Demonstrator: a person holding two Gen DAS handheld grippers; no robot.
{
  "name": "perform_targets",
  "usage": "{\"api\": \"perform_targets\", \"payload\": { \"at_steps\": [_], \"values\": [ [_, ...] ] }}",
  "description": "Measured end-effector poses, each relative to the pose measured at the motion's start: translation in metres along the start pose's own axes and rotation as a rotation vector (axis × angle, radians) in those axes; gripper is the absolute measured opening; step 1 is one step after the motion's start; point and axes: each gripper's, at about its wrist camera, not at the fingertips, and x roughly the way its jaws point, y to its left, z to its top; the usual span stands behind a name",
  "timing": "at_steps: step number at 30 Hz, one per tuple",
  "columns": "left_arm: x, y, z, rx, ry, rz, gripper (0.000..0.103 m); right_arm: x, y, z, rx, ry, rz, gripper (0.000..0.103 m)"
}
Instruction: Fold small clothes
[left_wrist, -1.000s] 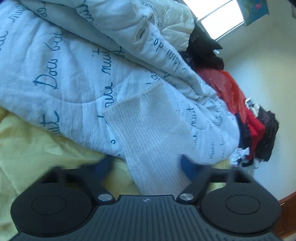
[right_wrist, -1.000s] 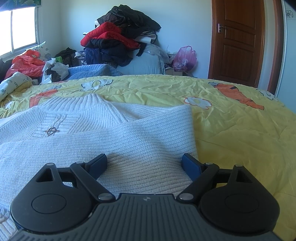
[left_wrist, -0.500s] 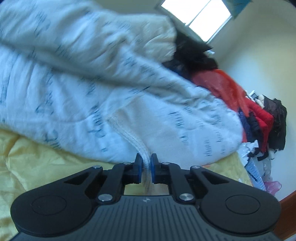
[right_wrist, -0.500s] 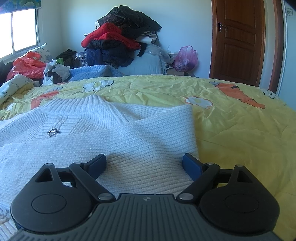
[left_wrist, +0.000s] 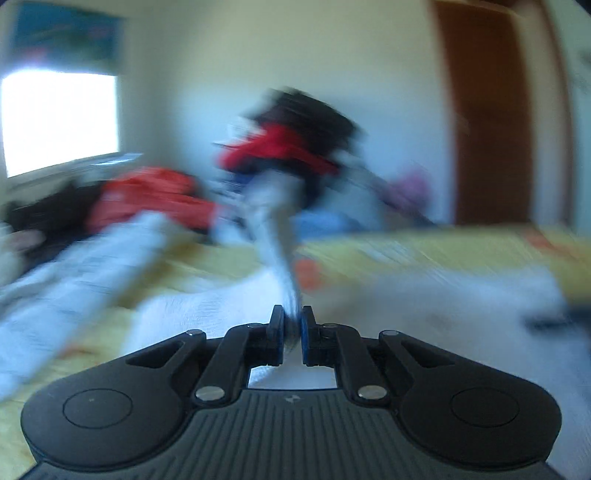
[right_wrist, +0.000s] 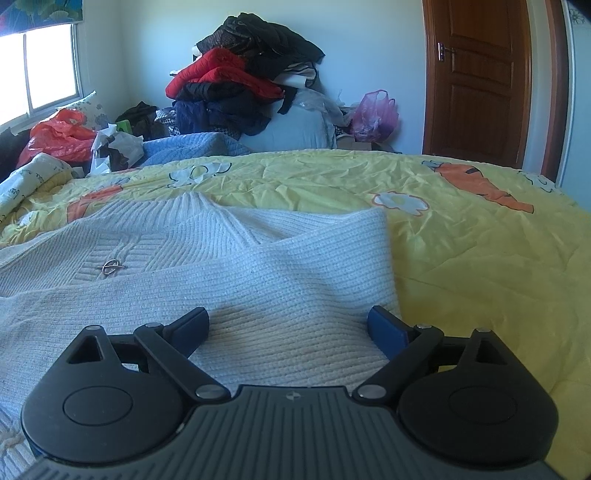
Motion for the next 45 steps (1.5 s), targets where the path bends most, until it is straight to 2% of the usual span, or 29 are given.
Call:
{"api": "perform_targets", "payload": {
  "at_steps": [1, 3, 5, 7, 9, 10, 11, 12, 14, 15, 20, 22, 24, 26, 28, 29, 30, 31, 34, 37, 39, 41, 42, 44, 45],
  "values": [
    [0.005, -0.024, -0.011, 0.04, 0.04, -0.05, 0.009, 0.0, 0.0, 0.0, 0.001, 0.0, 0.001, 0.093],
    [0.012, -0.053, -0.028, 0.101, 0.107, -0.1, 0.009, 0.0, -0.001, 0.0, 0.005, 0.0, 0.003, 0.093],
    [0.016, -0.071, -0.044, 0.154, 0.156, -0.097, 0.009, -0.001, 0.0, 0.0, 0.007, 0.0, 0.003, 0.094],
    [0.01, -0.076, -0.049, 0.213, 0.135, -0.081, 0.014, -0.001, 0.0, 0.0, 0.009, 0.0, 0.006, 0.094],
    [0.001, -0.073, -0.045, 0.259, 0.144, -0.123, 0.036, -0.001, 0.0, 0.0, 0.013, 0.0, 0.012, 0.095],
    [-0.006, -0.07, -0.044, 0.268, 0.13, -0.144, 0.059, 0.0, -0.001, 0.0, 0.014, 0.0, 0.015, 0.095],
    [-0.021, -0.072, -0.044, 0.266, 0.085, -0.143, 0.088, 0.0, -0.001, 0.0, 0.014, 0.001, 0.016, 0.095],
    [-0.032, -0.065, -0.047, 0.253, 0.027, -0.125, 0.102, 0.0, -0.001, 0.0, 0.014, 0.001, 0.016, 0.095],
    [-0.05, -0.047, -0.056, 0.21, -0.067, -0.107, 0.103, 0.0, -0.001, 0.0, 0.013, 0.0, 0.015, 0.095],
    [-0.052, -0.037, -0.059, 0.184, -0.055, -0.114, 0.103, 0.0, -0.001, 0.0, 0.013, 0.0, 0.015, 0.095],
    [-0.037, 0.01, -0.075, -0.033, 0.159, -0.17, 0.102, -0.001, 0.008, 0.0, -0.037, 0.013, -0.017, 0.098],
    [-0.028, 0.027, -0.079, -0.159, 0.224, -0.201, 0.103, -0.011, 0.019, 0.006, -0.054, 0.019, -0.047, 0.093],
    [-0.019, 0.033, -0.08, -0.205, 0.26, -0.198, 0.103, -0.032, 0.027, 0.013, 0.043, -0.01, 0.07, 0.095],
    [-0.019, 0.033, -0.081, -0.197, 0.257, -0.188, 0.103, -0.044, 0.035, 0.019, 0.141, 0.038, 0.259, 0.095],
    [-0.02, 0.028, -0.081, -0.164, 0.265, -0.174, 0.103, -0.038, 0.046, 0.023, 0.21, 0.171, 0.418, 0.088],
    [-0.019, 0.026, -0.081, -0.151, 0.267, -0.171, 0.103, -0.029, 0.052, 0.024, 0.246, 0.255, 0.48, 0.084],
    [-0.02, 0.026, -0.082, -0.15, 0.266, -0.172, 0.103, -0.022, 0.057, 0.024, 0.273, 0.311, 0.509, 0.075],
    [-0.02, 0.025, -0.081, -0.159, 0.263, -0.176, 0.103, -0.015, 0.061, 0.024, 0.286, 0.35, 0.517, 0.069],
    [-0.02, 0.029, -0.081, -0.206, 0.249, -0.199, 0.103, 0.0, 0.072, 0.026, 0.293, 0.396, 0.495, 0.071],
    [-0.019, 0.034, -0.08, -0.241, 0.238, -0.216, 0.103, 0.008, 0.08, 0.023, 0.334, 0.412, 0.508, 0.069],
    [-0.015, 0.037, -0.079, -0.255, 0.234, -0.223, 0.103, 0.008, 0.088, 0.023, 0.318, 0.405, 0.505, 0.068],
    [-0.016, 0.038, -0.079, -0.263, 0.232, -0.226, 0.103, 0.005, 0.099, 0.023, 0.265, 0.398, 0.487, 0.06],
    [-0.015, 0.039, -0.079, -0.267, 0.231, -0.228, 0.103, 0.005, 0.104, 0.022, 0.231, 0.394, 0.465, 0.049],
    [-0.014, 0.042, -0.079, -0.276, 0.228, -0.233, 0.103, 0.004, 0.109, 0.023, 0.182, 0.391, 0.433, 0.036],
    [-0.014, 0.043, -0.079, -0.28, 0.227, -0.235, 0.103, 0.003, 0.107, 0.023, 0.183, 0.389, 0.438, 0.025]
  ]
}}
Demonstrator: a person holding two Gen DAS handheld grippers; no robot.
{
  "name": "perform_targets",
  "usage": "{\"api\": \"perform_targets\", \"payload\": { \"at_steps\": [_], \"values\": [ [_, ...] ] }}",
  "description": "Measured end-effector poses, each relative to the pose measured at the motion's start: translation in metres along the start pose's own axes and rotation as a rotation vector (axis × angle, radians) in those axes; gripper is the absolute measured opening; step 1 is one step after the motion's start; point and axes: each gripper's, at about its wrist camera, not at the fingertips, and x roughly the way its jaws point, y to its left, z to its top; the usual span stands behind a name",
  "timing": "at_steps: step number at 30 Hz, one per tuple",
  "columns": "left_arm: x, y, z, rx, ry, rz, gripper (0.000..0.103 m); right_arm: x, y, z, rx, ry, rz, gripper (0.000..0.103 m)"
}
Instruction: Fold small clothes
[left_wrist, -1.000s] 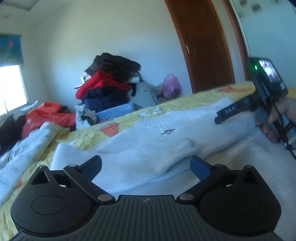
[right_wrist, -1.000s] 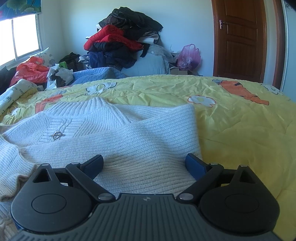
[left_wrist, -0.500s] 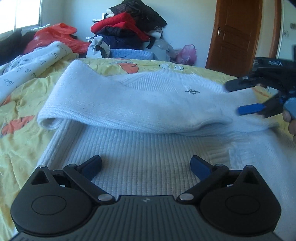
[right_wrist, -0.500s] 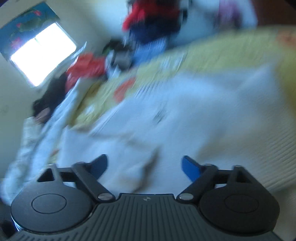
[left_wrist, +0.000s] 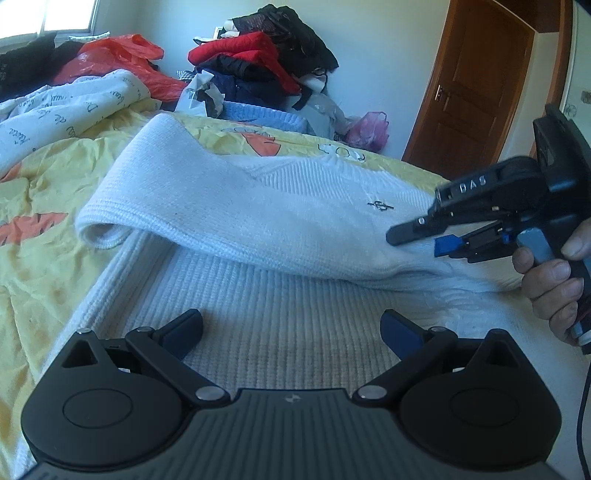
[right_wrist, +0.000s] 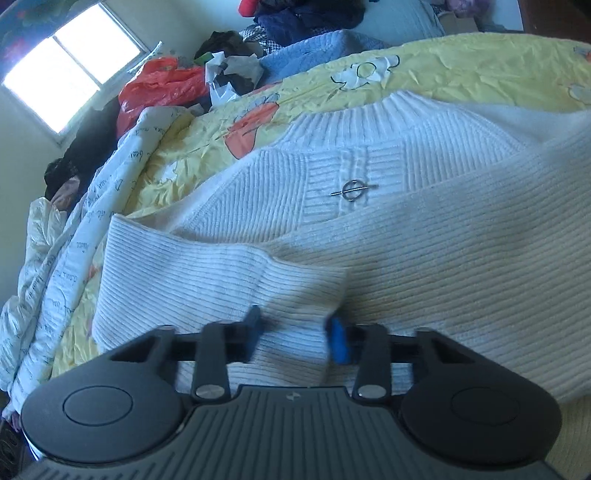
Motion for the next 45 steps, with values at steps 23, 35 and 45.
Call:
{"api": "perform_targets", "payload": {
  "at_steps": [23, 35, 45],
  "values": [
    [0.001, 0.003, 0.001, -0.002, -0.001, 0.0, 0.103, -0.123, -0.111, 0.032, 0.122, -0.223, -0.029, 0.011],
    [0.002, 0.003, 0.002, 0.01, 0.003, 0.012, 0.103, -0.116, -0.148, 0.007, 0.196, -0.231, -0.053, 0.011],
    [0.002, 0.003, 0.002, 0.012, 0.004, 0.013, 0.103, -0.101, -0.161, -0.007, 0.2, -0.233, -0.093, 0.011]
  ]
}}
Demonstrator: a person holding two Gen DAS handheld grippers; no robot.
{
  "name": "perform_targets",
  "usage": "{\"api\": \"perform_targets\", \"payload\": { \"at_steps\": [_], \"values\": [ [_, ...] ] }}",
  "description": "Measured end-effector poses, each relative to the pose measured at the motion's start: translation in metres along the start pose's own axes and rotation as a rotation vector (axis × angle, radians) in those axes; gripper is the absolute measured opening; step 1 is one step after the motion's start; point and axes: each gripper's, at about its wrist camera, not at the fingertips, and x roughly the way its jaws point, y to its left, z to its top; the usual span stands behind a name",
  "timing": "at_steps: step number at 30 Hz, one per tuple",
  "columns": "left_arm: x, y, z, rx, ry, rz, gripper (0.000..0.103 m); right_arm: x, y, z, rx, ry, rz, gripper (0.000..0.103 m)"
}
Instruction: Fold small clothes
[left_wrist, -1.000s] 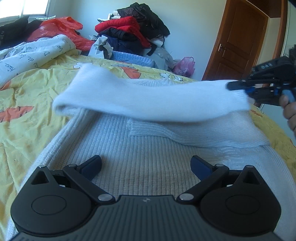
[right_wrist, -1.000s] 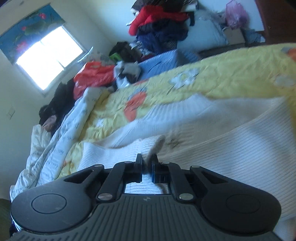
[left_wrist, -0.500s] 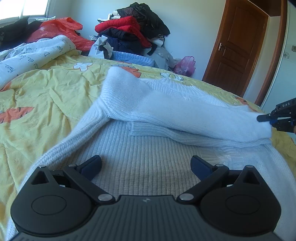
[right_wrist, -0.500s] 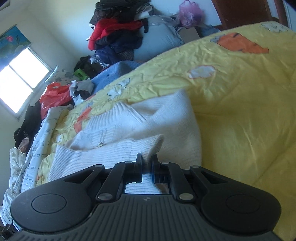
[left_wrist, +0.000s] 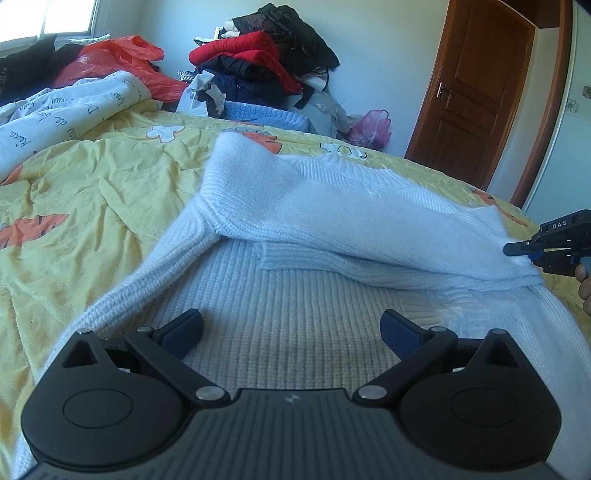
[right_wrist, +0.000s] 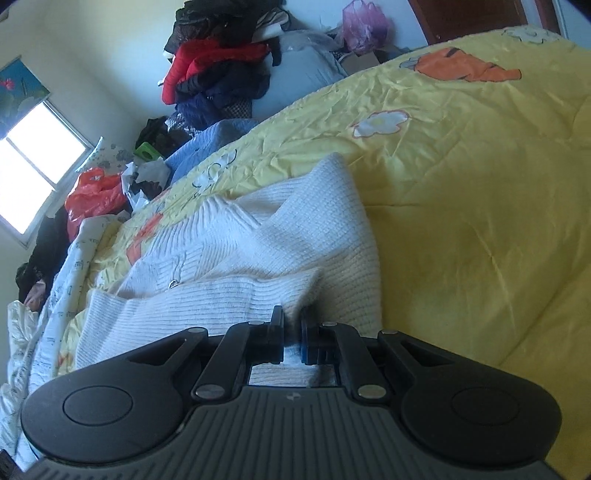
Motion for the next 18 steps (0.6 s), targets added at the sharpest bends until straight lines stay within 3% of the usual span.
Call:
{"api": "perform_targets", "payload": {
  "at_steps": [1, 4, 6, 10, 13, 18],
  "values": [
    [0.0, 0.0, 0.0, 0.0, 0.0, 0.0, 0.103, 0.0, 0.0, 0.0, -0.002, -0.005, -0.005, 0.018],
    [0.0, 0.0, 0.0, 0.0, 0.0, 0.0, 0.103, -0.008, 0.0, 0.001, 0.022, -0.04, -0.003, 0.024],
    [0.0, -0.001, 0.0, 0.0, 0.0, 0.0, 0.103, -0.023, 0.01, 0.001, 0.004, -0.125, -0.019, 0.028],
    [0.0, -0.001, 0.0, 0.003, 0.001, 0.002, 0.103, -0.047, 0.046, -0.013, -0.128, -0.23, 0.0, 0.028],
    [0.002, -0.007, 0.0, 0.031, 0.013, 0.028, 0.103, -0.044, 0.074, -0.044, -0.257, -0.172, 0.003, 0.028],
    [0.009, -0.023, -0.002, 0.135, 0.052, 0.113, 0.103, -0.009, 0.088, -0.102, -0.377, -0.037, -0.163, 0.037]
  ]
}}
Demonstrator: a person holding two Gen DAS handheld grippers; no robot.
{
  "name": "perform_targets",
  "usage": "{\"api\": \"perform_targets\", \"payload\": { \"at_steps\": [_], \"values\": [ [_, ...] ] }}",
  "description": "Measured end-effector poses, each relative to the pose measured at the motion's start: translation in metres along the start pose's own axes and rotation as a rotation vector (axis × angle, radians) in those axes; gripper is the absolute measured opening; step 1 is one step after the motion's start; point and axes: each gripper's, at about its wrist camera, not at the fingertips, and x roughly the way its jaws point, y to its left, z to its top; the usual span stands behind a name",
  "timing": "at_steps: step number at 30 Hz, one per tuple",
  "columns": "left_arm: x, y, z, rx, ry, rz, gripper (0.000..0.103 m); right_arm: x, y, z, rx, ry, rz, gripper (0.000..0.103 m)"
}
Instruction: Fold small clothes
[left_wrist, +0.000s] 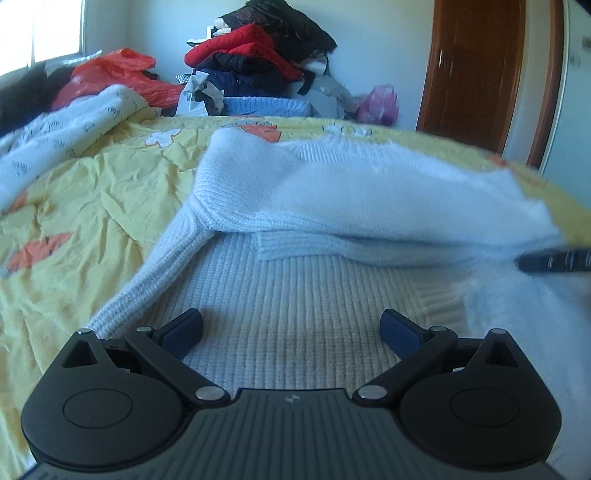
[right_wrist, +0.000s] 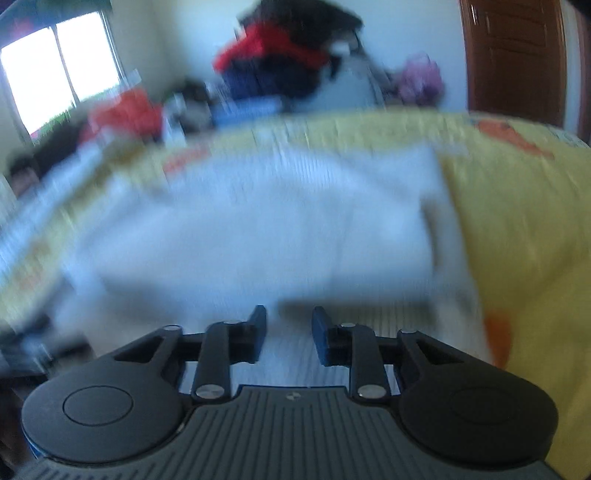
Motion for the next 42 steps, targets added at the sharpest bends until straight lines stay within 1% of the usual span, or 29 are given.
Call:
{"api": "perform_targets", "payload": {
  "at_steps": [1, 3, 5, 7, 9, 10, 12, 15, 18, 27, 31, 36, 42],
  "values": [
    [0.001, -0.002, 0.0, 0.014, 0.006, 0.012, 0.103, -0.003, 0.003, -0.009, -0.017, -0.051, -0.019, 0.038],
    [0.001, -0.004, 0.0, 0.026, 0.01, 0.026, 0.103, -0.007, 0.01, -0.018, -0.045, -0.076, -0.07, 0.04],
    [0.001, -0.003, 0.0, 0.027, 0.012, 0.028, 0.103, -0.012, 0.015, -0.025, -0.032, -0.08, -0.094, 0.048],
    [0.001, -0.003, 0.0, 0.029, 0.012, 0.03, 0.103, -0.018, 0.02, -0.036, -0.047, -0.093, -0.087, 0.068],
    [0.001, -0.003, 0.0, 0.029, 0.012, 0.029, 0.103, -0.026, 0.032, -0.05, -0.104, -0.095, -0.101, 0.077],
    [0.001, -0.003, 0.0, 0.028, 0.012, 0.029, 0.103, -0.029, 0.038, -0.057, -0.134, -0.093, -0.122, 0.08],
    [0.001, -0.004, 0.0, 0.028, 0.012, 0.029, 0.103, -0.038, 0.041, -0.068, -0.136, -0.097, -0.142, 0.082],
    [0.001, -0.003, 0.0, 0.03, 0.017, 0.028, 0.103, -0.049, 0.041, -0.08, -0.104, -0.1, -0.143, 0.085],
    [0.001, -0.002, -0.001, 0.03, 0.016, 0.029, 0.103, -0.054, 0.047, -0.089, -0.116, -0.101, -0.165, 0.088],
    [-0.002, -0.004, -0.004, 0.038, 0.022, 0.048, 0.103, -0.06, 0.047, -0.096, -0.113, -0.103, -0.175, 0.091],
    [-0.015, -0.007, -0.014, 0.054, 0.023, 0.068, 0.103, -0.061, 0.046, -0.097, -0.111, -0.103, -0.173, 0.091],
    [-0.026, -0.001, -0.024, 0.04, 0.028, 0.042, 0.103, -0.062, 0.046, -0.097, -0.11, -0.103, -0.17, 0.092],
    [-0.038, -0.006, -0.033, 0.048, 0.033, 0.057, 0.103, -0.068, 0.046, -0.102, -0.108, -0.1, -0.166, 0.095]
  ]
}}
